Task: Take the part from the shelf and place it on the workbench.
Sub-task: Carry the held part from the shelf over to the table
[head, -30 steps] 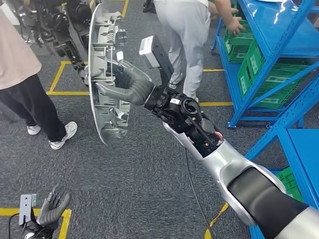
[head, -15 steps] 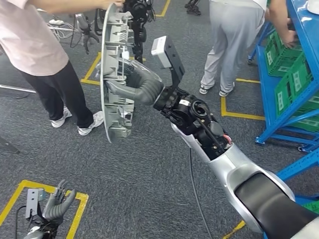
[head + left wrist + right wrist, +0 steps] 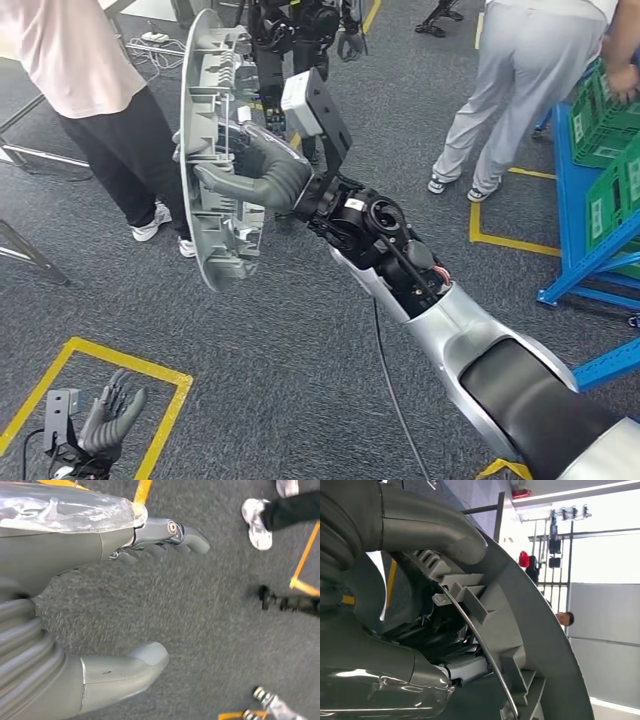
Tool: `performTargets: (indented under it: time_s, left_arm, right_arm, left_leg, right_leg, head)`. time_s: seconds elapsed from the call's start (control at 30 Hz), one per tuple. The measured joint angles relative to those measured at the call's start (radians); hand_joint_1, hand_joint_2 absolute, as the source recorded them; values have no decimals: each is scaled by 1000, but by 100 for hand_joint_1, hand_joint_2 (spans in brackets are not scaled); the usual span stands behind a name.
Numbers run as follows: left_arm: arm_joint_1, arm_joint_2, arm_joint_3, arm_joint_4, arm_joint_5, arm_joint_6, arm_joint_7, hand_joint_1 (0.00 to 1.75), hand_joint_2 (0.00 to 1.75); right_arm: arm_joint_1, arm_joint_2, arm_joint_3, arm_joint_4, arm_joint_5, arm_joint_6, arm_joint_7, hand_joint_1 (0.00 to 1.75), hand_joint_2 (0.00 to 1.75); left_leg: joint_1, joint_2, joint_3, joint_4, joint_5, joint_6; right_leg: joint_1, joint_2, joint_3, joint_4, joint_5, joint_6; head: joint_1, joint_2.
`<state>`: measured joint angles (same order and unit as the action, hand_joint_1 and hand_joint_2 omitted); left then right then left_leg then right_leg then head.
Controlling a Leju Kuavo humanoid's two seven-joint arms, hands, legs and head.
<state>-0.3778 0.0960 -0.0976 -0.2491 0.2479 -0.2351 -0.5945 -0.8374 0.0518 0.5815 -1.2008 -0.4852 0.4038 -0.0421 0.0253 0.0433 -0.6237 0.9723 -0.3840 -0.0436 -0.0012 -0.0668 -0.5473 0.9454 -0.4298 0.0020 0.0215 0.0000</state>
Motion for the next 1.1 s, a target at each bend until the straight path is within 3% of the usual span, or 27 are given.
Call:
performTargets:
  time_s: [0.1,0.17,0.2,0.27,0.3,0.33,0.37,0.4,0.47,0.53,0.6,0.63,0.7,0.77,0.8,0.83,0.87,0.93,1.0,1.03,1.1]
  left_arm:
    - [-1,-1,-2,0,-1,0,3,0,175]
    - [-3,-1,-3,0,-1,0,4,0,175]
    - [-4,-1,-3,0,-1,0,4,0,175]
    - [-5,-1,-3,0,0,0,5,0,175]
    - [-5,0,-3,0,0,2,6,0,175]
    - [-5,-1,-3,0,0,5,8,0,175]
    - [-5,-1,-3,0,0,10,10,0,175]
    - [-5,-1,-3,0,0,16,11,0,175]
    - [-5,-3,-3,0,1,27,11,0,175]
    - [-6,-4,-3,0,1,35,11,0,175]
    - [-4,-2,-3,0,1,38,11,0,175]
    - [-3,-2,-3,0,1,40,11,0,175]
    - [-4,1,-4,0,1,44,11,0,175]
    - [-6,3,-4,0,3,47,12,0,175]
    - [-6,3,-4,0,3,48,12,0,175]
    - [-4,3,-4,0,4,50,12,0,175]
    - [-3,3,-4,0,4,52,12,0,175]
    - [-3,6,-4,0,4,55,12,0,175]
    - [-7,8,-4,0,5,56,11,0,175]
    - [-8,8,-4,0,5,56,11,0,175]
    - [-7,7,-4,0,5,56,11,0,175]
  right_arm:
    - [-2,0,1,-3,-2,-2,1,175,175]
    - [-2,0,1,-6,-4,-5,2,175,175]
    - [-1,0,1,-8,-5,-6,3,175,175]
    - [1,-1,1,-10,-8,-8,3,175,175]
    - [3,-2,1,-10,-10,-9,4,175,175]
    - [5,-3,1,-10,-10,-10,5,175,175]
    - [7,-4,1,-10,-10,-12,6,175,175]
    - [8,-4,1,-11,-10,-13,6,175,175]
    - [7,-4,1,-14,-10,-16,8,175,175]
    - [6,-4,1,-18,-10,-17,9,175,175]
    - [5,-4,1,-19,-10,-16,10,175,175]
    - [5,-4,1,-20,-10,-16,11,175,175]
    - [4,-4,2,-23,-10,-14,9,175,175]
    - [5,-4,2,-25,-10,-11,6,175,175]
    - [7,-5,2,-24,-10,-8,4,175,175]
    - [10,-5,3,-24,-10,-4,1,175,175]
    - [13,-5,3,-24,-10,1,-2,175,175]
    - [15,-4,4,-24,-10,9,-6,175,175]
    - [12,-4,4,-24,-9,13,-7,175,175]
    - [11,-4,4,-24,-9,13,-7,175,175]
    - [9,-4,4,-24,-9,14,-8,175,175]
  left_leg:
    - [-3,-19,0,-2,-3,25]
    - [-2,-35,1,-3,-3,37]
    - [-1,-42,2,-3,-2,42]
    - [-3,-57,2,-3,-2,49]
    - [-5,-66,2,-3,-2,50]
    - [-7,-77,3,-3,-2,50]
    - [-8,-89,4,-3,-2,50]
    - [-9,-101,5,-3,-2,50]
    - [-9,-121,5,-3,-1,48]
    - [-6,-138,-1,-3,3,41]
    - [-5,-157,-9,-7,12,27]
    - [-5,-155,-13,-6,11,22]
    - [-9,-116,-37,41,-22,14]
    - [-8,-68,-96,167,-85,7]
    - [-7,-58,-127,234,-109,4]
    - [-6,-54,-145,273,-117,1]
    - [-5,-50,-145,274,-107,-2]
    - [-3,-30,-83,160,-46,-5]
    - [-8,3,-17,32,-5,3]
    - [-11,10,-3,3,0,11]
    - [-13,-7,-3,-5,-1,30]
  right_leg:
    - [3,-16,0,10,-11,14]
    - [-4,4,-14,46,-41,24]
    - [-6,23,-35,94,-70,27]
    - [-8,54,-100,241,-136,30]
    - [-8,59,-129,302,-154,29]
    - [-8,62,-143,329,-153,27]
    - [-7,65,-140,315,-133,22]
    - [-7,70,-119,262,-97,16]
    - [-5,106,-59,120,-27,2]
    - [-3,135,-22,41,-3,-6]
    - [-3,122,-11,24,-6,-8]
    - [-5,110,-7,15,-4,-10]
    - [-10,87,-1,-3,4,-16]
    - [-9,67,0,-7,7,-19]
    - [-8,56,0,-7,7,-19]
    - [-8,45,-1,-7,7,-19]
    - [-8,34,-1,-6,6,-19]
    - [-9,15,-1,-3,3,-14]
    - [-2,-1,-3,5,-4,-4]
    - [1,-9,-3,7,-7,0]
    - [5,-24,-2,9,-11,7]
  head:
    - [8,0]
    - [17,0]
    - [22,0]
    - [32,0]
    - [36,0]
    - [40,0]
    - [43,0]
    - [46,0]
    - [49,0]
    - [49,0]
    - [51,0]
    - [51,0]
    - [40,0]
    - [25,0]
    - [19,0]
    - [13,0]
    - [8,0]
    - [1,0]
    - [-3,0]
    - [-2,0]
    - [5,0]
